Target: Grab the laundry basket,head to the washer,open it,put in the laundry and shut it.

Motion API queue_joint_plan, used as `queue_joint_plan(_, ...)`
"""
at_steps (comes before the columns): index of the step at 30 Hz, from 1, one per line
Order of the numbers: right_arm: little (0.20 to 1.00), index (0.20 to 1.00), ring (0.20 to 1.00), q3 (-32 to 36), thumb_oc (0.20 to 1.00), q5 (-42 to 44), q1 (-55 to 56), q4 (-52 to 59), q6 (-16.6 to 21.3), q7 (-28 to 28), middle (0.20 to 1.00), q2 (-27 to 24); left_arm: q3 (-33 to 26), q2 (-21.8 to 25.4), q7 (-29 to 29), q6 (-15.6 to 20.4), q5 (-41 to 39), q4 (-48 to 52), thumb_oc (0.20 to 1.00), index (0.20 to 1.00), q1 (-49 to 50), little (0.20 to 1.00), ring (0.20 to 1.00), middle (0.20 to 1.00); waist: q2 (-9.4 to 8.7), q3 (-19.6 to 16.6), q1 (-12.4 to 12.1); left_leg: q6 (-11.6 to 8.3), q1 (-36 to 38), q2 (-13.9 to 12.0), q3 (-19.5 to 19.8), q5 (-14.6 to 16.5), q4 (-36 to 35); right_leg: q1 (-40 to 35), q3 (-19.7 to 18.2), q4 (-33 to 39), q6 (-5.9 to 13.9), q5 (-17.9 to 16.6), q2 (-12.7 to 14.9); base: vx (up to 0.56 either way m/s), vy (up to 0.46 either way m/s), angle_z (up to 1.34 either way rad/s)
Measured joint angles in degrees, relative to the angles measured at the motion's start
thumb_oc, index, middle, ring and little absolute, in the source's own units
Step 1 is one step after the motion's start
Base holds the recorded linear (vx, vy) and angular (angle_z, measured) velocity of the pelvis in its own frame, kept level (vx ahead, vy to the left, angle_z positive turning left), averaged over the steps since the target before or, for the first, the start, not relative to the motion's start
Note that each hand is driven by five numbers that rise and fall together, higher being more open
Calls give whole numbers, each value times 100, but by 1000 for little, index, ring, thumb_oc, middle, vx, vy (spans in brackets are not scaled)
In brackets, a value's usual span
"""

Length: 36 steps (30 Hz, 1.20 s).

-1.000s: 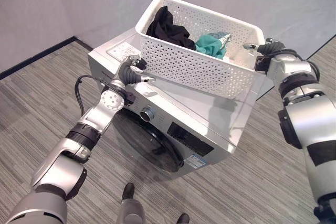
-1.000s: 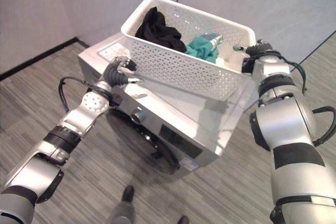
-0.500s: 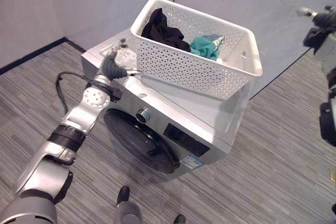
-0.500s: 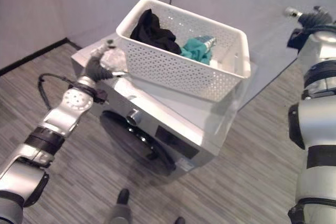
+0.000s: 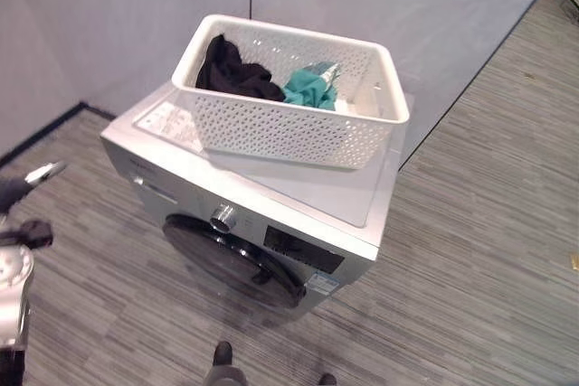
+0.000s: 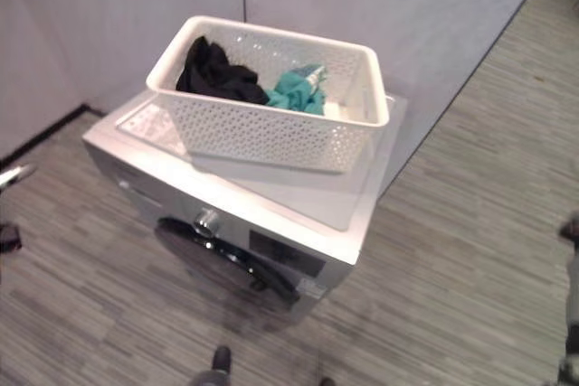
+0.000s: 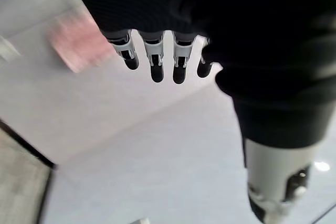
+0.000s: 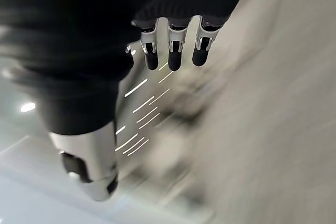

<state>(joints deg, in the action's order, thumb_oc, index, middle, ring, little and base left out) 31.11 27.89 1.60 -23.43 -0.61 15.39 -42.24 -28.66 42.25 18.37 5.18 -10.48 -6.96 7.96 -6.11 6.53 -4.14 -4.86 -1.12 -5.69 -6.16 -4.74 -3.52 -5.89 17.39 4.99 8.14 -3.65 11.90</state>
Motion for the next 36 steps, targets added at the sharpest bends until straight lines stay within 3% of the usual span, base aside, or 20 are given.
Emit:
queue_joint_plan(1,1000,1000,1000,390,1000,-238,588,165,-44,-34,1000,475,-559,-502,48,47,25,-28,1000,1000,443,1000,1000,1000,88,-42,66,-12,38,-22,-66,8,-3,5,-106,-1,30,21,-19,-64,-47,-23)
queue_joint_plan(3,1000,1000,1000,567,1000,-495,1322,189,-153,-28,1000,908,-1027,-1040,131,-11,-36,-353,1000,1000,953,1000,1000,1000,227,-78,171,-23,121,-82,-85,14,-31,-17,-136,42,22,44,-37,-72,-65,-19)
queue_joint_plan(6,1000,1000,1000,593,1000,-861,1947,21,-289,-91,1000,1454,-1155,-1730,138,110,-329,-578,1000,1000,1289,1000,1000,1000,304,-118,187,-80,109,-186,-55,21,-52,-4,-122,47,19,143,-121,-102,-88,0)
queue_joint_plan(8,1000,1000,1000,563,1000,-967,2125,-161,-301,-156,1000,1580,-1026,-1896,94,168,-515,-817,1000,1000,1503,1000,1000,1000,293,-115,177,-91,88,-209,-24,16,-57,2,-114,47,18,143,-146,-72,-67,2)
queue_joint_plan(9,1000,1000,1000,480,1000,-1087,2152,-388,-306,-197,1000,1675,-859,-1947,0,212,-687,-1188,1000,1000,1583,1000,1000,1000,373,-115,158,-93,70,-216,30,15,-56,1,-100,47,13,140,-161,-123,-90,8)
queue_joint_plan(11,1000,1000,1000,300,1000,-1190,2161,-526,-313,-295,1000,1835,-436,-1876,-145,223,-893,-1972,1000,1000,1497,1000,1000,1000,334,-147,165,-102,3,-221,87,7,-30,15,-72,47,8,137,-175,-189,-104,12)
queue_joint_plan(12,1000,1000,1000,-82,1000,-1212,2013,-1117,-74,-311,1000,1897,180,-1874,-210,305,-999,-2698,1000,1000,1336,1000,1000,1000,342,-99,153,-115,-132,-250,107,-5,62,79,-56,47,-26,106,-203,-209,-109,16)
queue_joint_plan(13,1000,1000,1000,-1032,1000,-1311,1478,-2325,-6,-336,1000,1887,1134,-1871,-393,251,-1150,-3763,1000,1000,868,1000,1000,1000,346,-29,161,-118,-217,-267,162,-58,170,107,8,47,-62,40,-227,-192,-125,15)
queue_joint_plan(15,1000,1000,1000,-1571,1000,-1315,1080,-2929,-25,-449,1000,2149,1654,-2239,-552,177,-1185,-4180,1000,1000,568,1000,1000,1000,365,27,164,-151,-233,-269,229,-97,122,105,45,47,-67,26,-240,-136,-123,14)
queue_joint_plan(16,1000,1000,1000,-2434,1000,-1469,550,-3809,37,-440,1000,2264,2178,-2552,-569,193,-1212,-4935,1000,1000,86,1000,1000,1000,348,72,170,-175,-220,-283,242,-127,131,78,41,48,-65,13,-261,-120,-137,10)
queue_joint_plan(17,1000,1000,1000,-2859,1000,-1594,338,-4090,-16,-469,1000,2408,2380,-2752,-584,96,-1213,-5340,1000,1000,-201,1000,1000,1000,351,95,155,-191,-224,-297,260,-139,126,78,44,47,-75,6,-278,-92,-130,3)
queue_joint_plan(22,1000,1000,1000,-3749,1000,-1919,51,-4889,-23,-530,1000,2880,3339,-3021,-622,-34,-1021,-5448,1000,1000,-439,1000,1000,1000,471,180,186,-255,-285,-469,419,-196,130,-17,95,47,-176,61,-507,-77,-175,12)
queue_joint_plan(25,1000,1000,1000,-3785,1000,-1919,103,-4952,-43,-559,1000,2870,3468,-2984,-651,-37,-863,-5218,1000,1000,-318,1000,1000,1000,595,256,185,-304,-300,-590,504,-258,147,-35,124,31,-251,94,-723,-107,-180,13)
queue_joint_plan(29,1000,1000,1000,-4088,1000,-2008,76,-4895,-40,-548,1000,2825,3512,-2900,-773,-24,-729,-5045,1000,1000,-330,1000,1000,1000,814,381,181,-479,-305,-896,772,-411,153,-150,239,48,-416,196,-1105,-153,-190,26)
queue_joint_plan(30,1000,1000,1000,-4469,1000,-2226,6,-4740,-38,-521,1000,2767,3509,-2912,-767,-21,-701,-5053,1000,1000,-384,1000,1000,1000,884,440,213,-604,-452,-955,924,-540,288,-170,203,49,-499,252,-1247,-144,-131,52)
queue_joint_plan(32,1000,1000,1000,-4629,1000,-2442,-13,-4614,-27,-515,1000,2733,3507,-2939,-760,-3,-699,-5119,1000,1000,-474,1000,1000,1000,936,533,181,-627,-570,-1000,876,-833,327,-210,269,49,-622,307,-1343,-231,-140,59)
queue_joint_plan(33,1000,1000,1000,-4658,1000,-2473,-75,-4565,-25,-511,1000,2666,3516,-2957,-755,11,-690,-5222,1000,1000,-456,1000,1000,1000,1039,543,179,-634,-712,-1038,854,-917,430,-198,221,-28,-679,330,-1522,-188,-133,52)
queue_joint_plan(34,1000,1000,1000,-4698,1000,-2554,-144,-4435,-23,-492,1000,2622,3531,-2938,-746,20,-670,-5272,1000,1000,-533,1000,1000,1000,1038,608,215,-782,-921,-1068,804,-1138,551,28,114,-302,-875,438,-1516,-153,-103,52)
queue_joint_plan(35,1000,1000,1000,-4760,1000,-2594,-223,-4361,-21,-475,1000,2623,3515,-2877,-739,13,-655,-5284,1000,1000,-589,1000,1000,1000,901,659,173,-659,-1062,-1028,657,-1533,502,255,198,-551,-1062,492,-1371,-245,-125,21)
queue_joint_plan(36,1000,1000,1000,-4959,1000,-2674,-328,-4234,36,-420,1000,2662,3417,-2807,-740,5,-635,-5458,1000,1000,-538,1000,1000,1000,552,701,156,-514,-1212,-894,86,-1135,1316,345,274,-512,-1277,317,-1080,-229,-64,-9)
